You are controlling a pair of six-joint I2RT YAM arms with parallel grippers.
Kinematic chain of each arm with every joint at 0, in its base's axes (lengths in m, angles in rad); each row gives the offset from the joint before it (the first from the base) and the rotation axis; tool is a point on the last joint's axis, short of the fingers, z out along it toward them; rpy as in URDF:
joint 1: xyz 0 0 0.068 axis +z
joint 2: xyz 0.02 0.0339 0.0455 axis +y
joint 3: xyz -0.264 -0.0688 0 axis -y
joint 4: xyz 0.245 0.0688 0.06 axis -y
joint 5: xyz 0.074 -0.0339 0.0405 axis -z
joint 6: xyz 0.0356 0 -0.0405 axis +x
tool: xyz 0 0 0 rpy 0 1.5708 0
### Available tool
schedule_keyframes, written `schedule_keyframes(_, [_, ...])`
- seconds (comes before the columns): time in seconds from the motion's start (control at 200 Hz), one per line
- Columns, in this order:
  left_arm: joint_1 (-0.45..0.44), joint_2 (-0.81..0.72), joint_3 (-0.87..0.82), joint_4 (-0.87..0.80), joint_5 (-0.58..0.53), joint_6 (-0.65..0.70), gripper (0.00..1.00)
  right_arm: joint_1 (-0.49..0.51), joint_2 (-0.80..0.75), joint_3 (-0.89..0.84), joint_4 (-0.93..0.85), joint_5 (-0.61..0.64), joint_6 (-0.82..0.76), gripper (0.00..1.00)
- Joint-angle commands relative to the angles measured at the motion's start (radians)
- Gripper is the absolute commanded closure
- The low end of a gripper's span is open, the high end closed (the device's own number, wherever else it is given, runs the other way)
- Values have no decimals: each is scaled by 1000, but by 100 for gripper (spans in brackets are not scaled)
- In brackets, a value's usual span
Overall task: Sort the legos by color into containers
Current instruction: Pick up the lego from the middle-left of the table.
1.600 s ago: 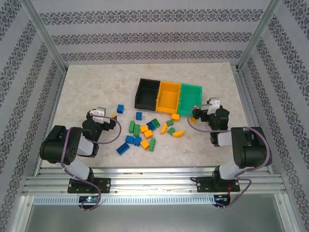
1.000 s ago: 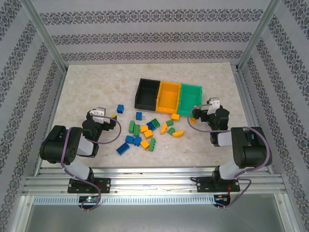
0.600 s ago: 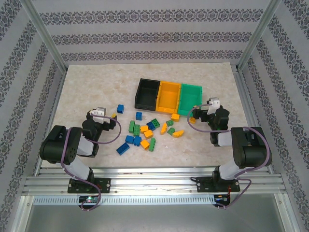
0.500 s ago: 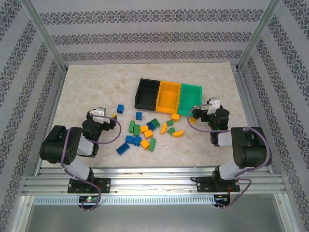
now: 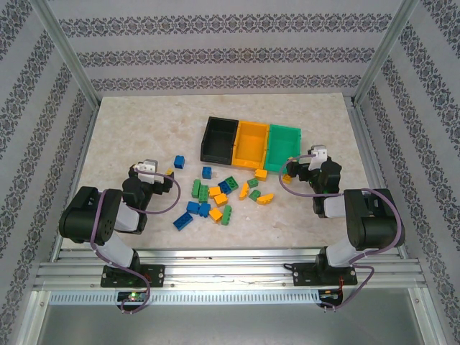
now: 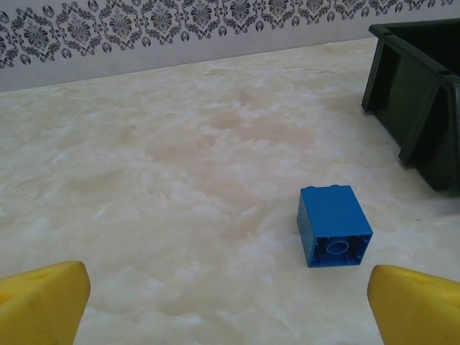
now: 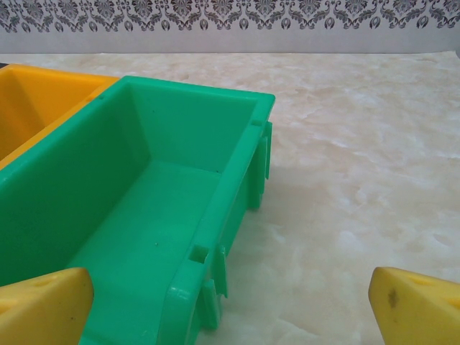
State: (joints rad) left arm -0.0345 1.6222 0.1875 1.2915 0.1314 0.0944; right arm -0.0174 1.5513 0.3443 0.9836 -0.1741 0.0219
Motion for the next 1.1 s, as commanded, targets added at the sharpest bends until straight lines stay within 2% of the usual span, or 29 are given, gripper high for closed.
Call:
schedule_keyframes(0.0, [-4, -1, -2, 63, 24, 13, 1, -3, -9, -7, 42, -24, -11, 2])
schedule_keyframes(0.145, [-4, 22, -29, 136, 45, 21, 1, -1, -10, -17, 53, -17, -14, 1])
schedule_keyframes(0.355, [-4, 18, -34, 137, 49, 22, 0, 36, -50, -51, 83, 53, -42, 2])
schedule_keyframes(0.59, [-5, 12, -34, 137, 49, 24, 0, 47, -321, -94, -53, 106, -30, 1])
schedule_keyframes(0.709, [-7, -42, -25, 76, 33, 22, 0, 44, -490, -117, -63, 140, 119, 2])
schedule_keyframes(0.849, [-10, -255, -4, -157, 27, 16, 1, 34, -614, -34, -282, 49, 204, 2])
schedule_keyframes(0.994, [-9, -564, 144, -666, 9, -85, 1, 32, -624, 85, -532, 19, 387, 2])
schedule_keyframes(1.094, [-7, -664, 200, -778, 26, -190, 1, 24, -585, 124, -615, -56, 471, 2])
